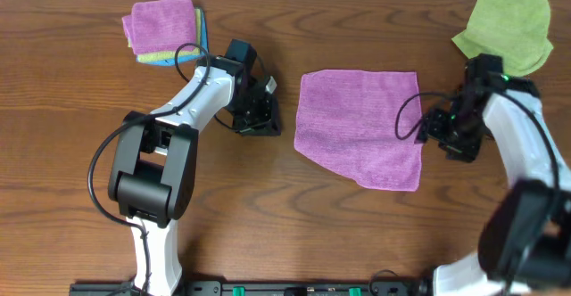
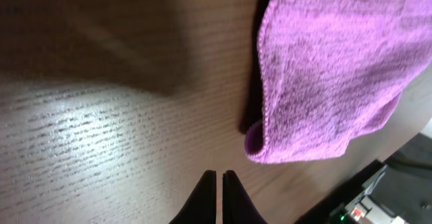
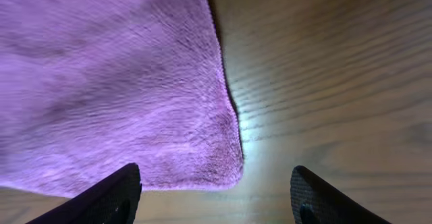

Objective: Fold the cloth

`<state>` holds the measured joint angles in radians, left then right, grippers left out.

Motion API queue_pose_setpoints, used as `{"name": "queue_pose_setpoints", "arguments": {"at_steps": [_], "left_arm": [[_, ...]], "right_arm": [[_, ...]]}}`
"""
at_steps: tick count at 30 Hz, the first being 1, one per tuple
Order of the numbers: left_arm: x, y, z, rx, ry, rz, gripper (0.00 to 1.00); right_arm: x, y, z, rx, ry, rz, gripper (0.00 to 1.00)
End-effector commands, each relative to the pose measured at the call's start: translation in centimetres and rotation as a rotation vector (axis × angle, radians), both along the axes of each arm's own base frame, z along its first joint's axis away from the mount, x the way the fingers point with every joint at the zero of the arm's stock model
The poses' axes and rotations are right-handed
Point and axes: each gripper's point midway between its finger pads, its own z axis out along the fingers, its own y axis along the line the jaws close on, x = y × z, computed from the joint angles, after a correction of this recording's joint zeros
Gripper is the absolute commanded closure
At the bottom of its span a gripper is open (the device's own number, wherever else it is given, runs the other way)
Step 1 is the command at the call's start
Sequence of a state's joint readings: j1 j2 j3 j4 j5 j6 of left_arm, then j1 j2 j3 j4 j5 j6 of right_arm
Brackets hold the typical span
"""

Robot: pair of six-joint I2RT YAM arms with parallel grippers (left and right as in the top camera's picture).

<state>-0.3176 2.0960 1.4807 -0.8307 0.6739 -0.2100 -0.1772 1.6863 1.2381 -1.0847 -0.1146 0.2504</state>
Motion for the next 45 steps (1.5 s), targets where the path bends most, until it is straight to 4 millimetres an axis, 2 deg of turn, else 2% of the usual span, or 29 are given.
{"name": "queue_pose_setpoints", "arguments": {"at_steps": [1, 6, 10, 13, 18, 22, 29, 34, 40, 42, 45], "left_arm": [[-0.3, 0.2, 1.8, -0.029, -0.062, -0.042, 0.94], [-1.8, 1.6, 2.9, -0.022, -0.154, -0.042, 0.94], [-2.7, 2.9, 2.9, -0.084, -0.237, -0.002, 0.94], [-2.2, 2.4, 2.4, -0.157, -0.287, 0.027, 0.94], [-2.4, 2.0, 0.4, -0.171, -0.254, 0.055, 0.94], [-2.2, 0.8, 0.5, -0.264, -0.249, 0.035, 0.94], [-1.9, 0.4, 0.2, -0.275, -0.253, 0.037, 0.94], [-2.2, -0.9, 0.1, -0.285, -0.269, 0.003, 0.94], [-1.2, -1.8, -0.6, -0.294, -0.301, 0.007, 0.94], [-1.2, -1.8, -1.1, -0.293, -0.291, 0.012, 0.91], [-1.4, -1.8, -1.7, -0.289, -0.253, 0.031, 0.74]], "right_arm": [[-1.8, 0.0, 1.2, -0.031, -0.066, 0.029, 0.29], [-4.2, 0.2, 1.9, -0.049, -0.164, 0.002, 0.3], [-5.4, 0.5, 1.9, -0.049, -0.202, -0.016, 0.3], [-5.6, 1.2, 1.0, -0.013, -0.212, -0.023, 0.3], [-6.1, 2.6, -0.6, 0.066, -0.202, -0.035, 0.31], [-7.2, 2.9, -1.7, 0.079, -0.166, -0.036, 0.32], [-9.2, 3.4, -3.7, 0.098, -0.104, -0.061, 0.35], [-9.6, 3.5, -4.8, 0.1, -0.1, -0.076, 0.37], [-9.6, 2.7, -5.1, 0.057, -0.102, -0.079, 0.38], [-9.6, 2.5, -5.1, 0.045, -0.102, -0.08, 0.36], [-9.5, 2.3, -5.1, 0.038, -0.106, -0.087, 0.33]]}}
